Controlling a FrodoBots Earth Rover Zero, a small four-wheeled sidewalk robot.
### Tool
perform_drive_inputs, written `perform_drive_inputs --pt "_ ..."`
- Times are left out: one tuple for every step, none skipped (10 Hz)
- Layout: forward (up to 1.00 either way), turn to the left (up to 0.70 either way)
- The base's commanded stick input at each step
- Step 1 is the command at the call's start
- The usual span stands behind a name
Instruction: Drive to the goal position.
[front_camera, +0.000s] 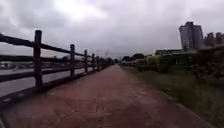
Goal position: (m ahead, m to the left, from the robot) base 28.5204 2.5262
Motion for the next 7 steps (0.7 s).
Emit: perform_drive_inputs --pt "1.0 0.0" --pt "1.0 0.0" --pt "1.0 0.0" --pt "1.0 0.0" --pt "1.0 0.0" --pt "1.0 0.0" --pt "1.0 0.0"
